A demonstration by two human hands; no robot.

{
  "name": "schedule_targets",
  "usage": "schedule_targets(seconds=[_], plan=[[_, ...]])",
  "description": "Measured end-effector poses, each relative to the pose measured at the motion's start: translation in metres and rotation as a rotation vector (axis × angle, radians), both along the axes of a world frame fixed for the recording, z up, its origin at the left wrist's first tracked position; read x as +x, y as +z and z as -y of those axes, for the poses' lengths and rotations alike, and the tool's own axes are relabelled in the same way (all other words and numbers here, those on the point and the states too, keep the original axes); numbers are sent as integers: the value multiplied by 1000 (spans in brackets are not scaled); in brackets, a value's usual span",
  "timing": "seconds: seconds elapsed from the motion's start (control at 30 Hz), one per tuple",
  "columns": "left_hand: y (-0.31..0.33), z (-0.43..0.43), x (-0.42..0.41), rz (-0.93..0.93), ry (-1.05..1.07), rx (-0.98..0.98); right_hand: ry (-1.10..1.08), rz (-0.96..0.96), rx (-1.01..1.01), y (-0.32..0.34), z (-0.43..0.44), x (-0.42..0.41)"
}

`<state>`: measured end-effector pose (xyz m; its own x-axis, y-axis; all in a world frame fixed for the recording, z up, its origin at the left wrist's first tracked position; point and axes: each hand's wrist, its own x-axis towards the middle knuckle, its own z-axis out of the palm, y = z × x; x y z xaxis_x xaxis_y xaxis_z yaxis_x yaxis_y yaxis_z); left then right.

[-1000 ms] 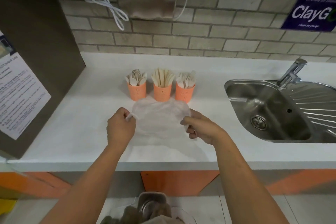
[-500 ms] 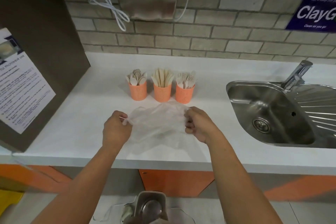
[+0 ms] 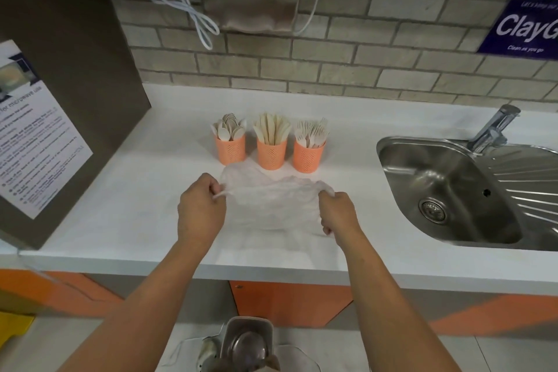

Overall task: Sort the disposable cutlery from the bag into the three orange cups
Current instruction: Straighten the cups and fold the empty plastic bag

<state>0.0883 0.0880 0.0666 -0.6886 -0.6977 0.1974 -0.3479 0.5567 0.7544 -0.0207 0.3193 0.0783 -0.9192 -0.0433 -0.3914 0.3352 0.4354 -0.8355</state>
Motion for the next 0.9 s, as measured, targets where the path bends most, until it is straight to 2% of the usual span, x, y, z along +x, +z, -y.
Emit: schedule_targets(seconds=[0.03,0.1,0.17,0.2,0.27,0.43,0.47,0.53,0.6,0.63,0.67,0.7,0.73,0.8,0.83,0.9], plan=[[1,0,-1,23,-5,29,70,55,-49,1,-1,3],[0,4,-4,105,-69,179,185,175,-291,-1,-6,6],[-2,9,-7,163,-182,437,189,263,-569,-5,-11,8],[-3,12,-8,164,-206,530,146,272,-618,-7,-12,6],[-2,17,-9,153,-183,519,82,229,-525,-6,-11,5],[26,31,-25,312,-117,87,256,10,90,29,3,-8],[37,32,-31,281,-103,-11,252,-75,154,42,9,-11],[67,29,-38,24,-103,-101,111,-398,163,67,19,-16],[105,18,-36,-364,-124,-77,-95,-750,-21,94,28,-9],[117,14,-34,-485,-147,-72,-134,-876,-88,102,31,-4],[120,12,-34,-495,-186,-92,-110,-945,-76,103,34,1],[116,13,-34,-371,-231,-127,-28,-936,23,98,34,2],[103,20,-36,-118,-278,-153,117,-834,204,88,34,1],[68,33,-31,476,-362,-128,453,-449,550,63,26,1],[53,36,-25,640,-387,-88,537,-281,567,52,20,4],[33,37,-17,633,-357,-76,501,-143,436,35,12,9]])
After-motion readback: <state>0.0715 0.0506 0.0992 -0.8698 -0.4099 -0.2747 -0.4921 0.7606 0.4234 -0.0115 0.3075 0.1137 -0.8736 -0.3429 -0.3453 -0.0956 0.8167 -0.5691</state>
